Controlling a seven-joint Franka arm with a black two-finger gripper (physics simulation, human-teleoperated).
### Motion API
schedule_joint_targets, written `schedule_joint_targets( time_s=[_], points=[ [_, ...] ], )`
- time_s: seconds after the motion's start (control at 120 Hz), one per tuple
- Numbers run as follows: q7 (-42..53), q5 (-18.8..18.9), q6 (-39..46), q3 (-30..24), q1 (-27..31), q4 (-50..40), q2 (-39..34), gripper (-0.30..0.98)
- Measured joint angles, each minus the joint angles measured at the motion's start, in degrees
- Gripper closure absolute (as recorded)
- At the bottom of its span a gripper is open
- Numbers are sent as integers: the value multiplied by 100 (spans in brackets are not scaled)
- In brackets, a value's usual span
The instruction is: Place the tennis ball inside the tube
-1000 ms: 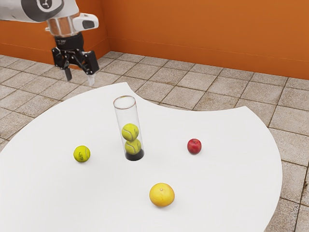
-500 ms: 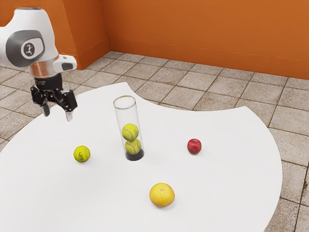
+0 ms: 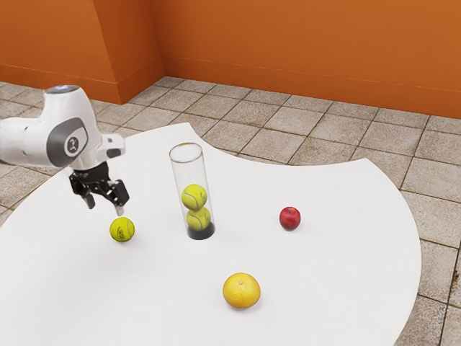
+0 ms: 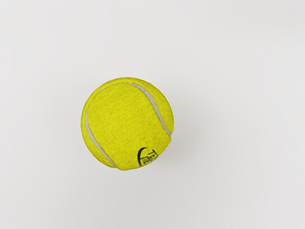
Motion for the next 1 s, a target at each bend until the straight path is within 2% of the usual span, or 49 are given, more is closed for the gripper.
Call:
schedule_joint_targets(
  time_s=[0.175, 0.392, 1.0],
  points=[
    [205, -241, 528, -4, 72, 50, 561, 0],
    [372, -562, 761, -7, 106, 361, 1156, 0],
    [626, -617, 824, -19, 197, 863, 1960, 0]
  ],
)
